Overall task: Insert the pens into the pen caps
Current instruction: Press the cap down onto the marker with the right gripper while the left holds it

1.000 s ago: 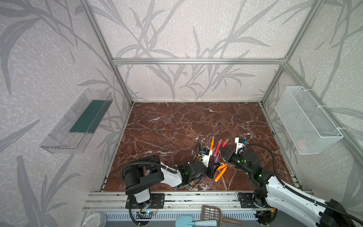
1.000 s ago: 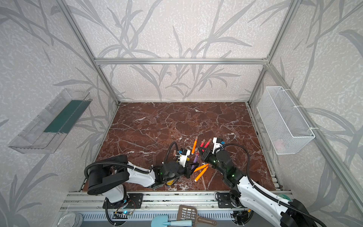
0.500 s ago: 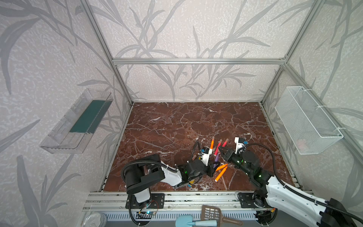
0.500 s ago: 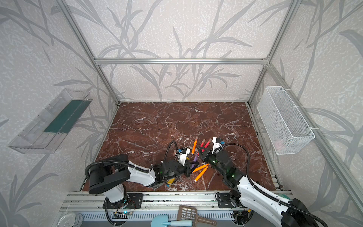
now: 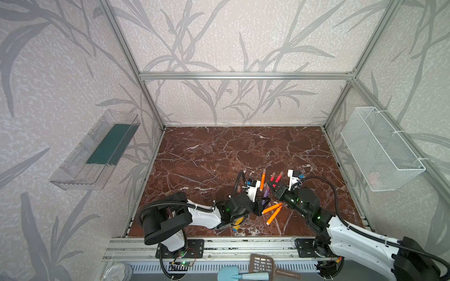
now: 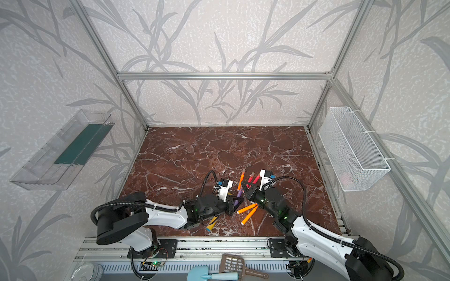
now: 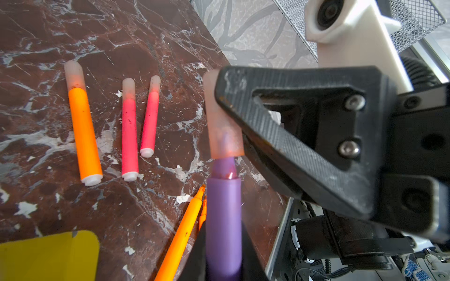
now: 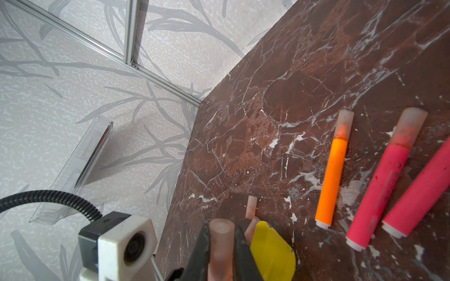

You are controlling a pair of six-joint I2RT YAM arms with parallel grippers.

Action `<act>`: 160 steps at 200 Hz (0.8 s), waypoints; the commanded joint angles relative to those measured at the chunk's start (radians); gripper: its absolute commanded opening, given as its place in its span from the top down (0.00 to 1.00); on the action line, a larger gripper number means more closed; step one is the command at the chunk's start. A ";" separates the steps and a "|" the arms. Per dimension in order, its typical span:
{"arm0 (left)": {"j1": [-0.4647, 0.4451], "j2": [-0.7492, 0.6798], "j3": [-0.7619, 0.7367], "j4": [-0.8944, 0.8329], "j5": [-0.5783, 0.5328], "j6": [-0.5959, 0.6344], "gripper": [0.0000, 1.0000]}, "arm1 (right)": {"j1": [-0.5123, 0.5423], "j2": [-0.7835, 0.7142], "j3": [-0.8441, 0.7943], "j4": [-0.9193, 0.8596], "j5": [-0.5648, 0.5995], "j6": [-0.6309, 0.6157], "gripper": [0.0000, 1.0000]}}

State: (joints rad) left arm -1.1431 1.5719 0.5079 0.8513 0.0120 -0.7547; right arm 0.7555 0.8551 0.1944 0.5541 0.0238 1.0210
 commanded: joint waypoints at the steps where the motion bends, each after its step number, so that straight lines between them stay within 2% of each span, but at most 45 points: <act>1: 0.007 -0.062 0.014 0.045 -0.018 0.024 1.00 | 0.010 0.016 -0.008 0.004 -0.017 -0.013 1.00; 37: 0.017 -0.099 -0.006 0.056 -0.001 0.019 1.00 | 0.018 0.005 -0.060 0.105 -0.014 -0.016 1.00; 76: 0.021 -0.149 -0.012 0.031 -0.006 0.029 1.00 | 0.037 -0.002 -0.073 0.122 0.004 -0.024 0.99; 106: 0.023 -0.185 -0.022 0.008 -0.019 0.038 1.00 | 0.051 -0.015 -0.073 0.099 0.026 -0.031 0.88; 128: 0.023 -0.199 -0.030 0.001 -0.026 0.043 1.00 | 0.052 -0.042 -0.073 0.069 0.043 -0.033 0.84; 160: 0.022 -0.211 -0.042 0.000 -0.032 0.045 1.00 | 0.053 -0.096 -0.076 0.018 0.064 -0.040 0.71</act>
State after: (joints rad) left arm -1.1301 1.4071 0.4728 0.7704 0.0200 -0.7269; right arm 0.8062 0.7887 0.1440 0.6899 0.0429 1.0084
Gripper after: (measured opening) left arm 0.162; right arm 0.264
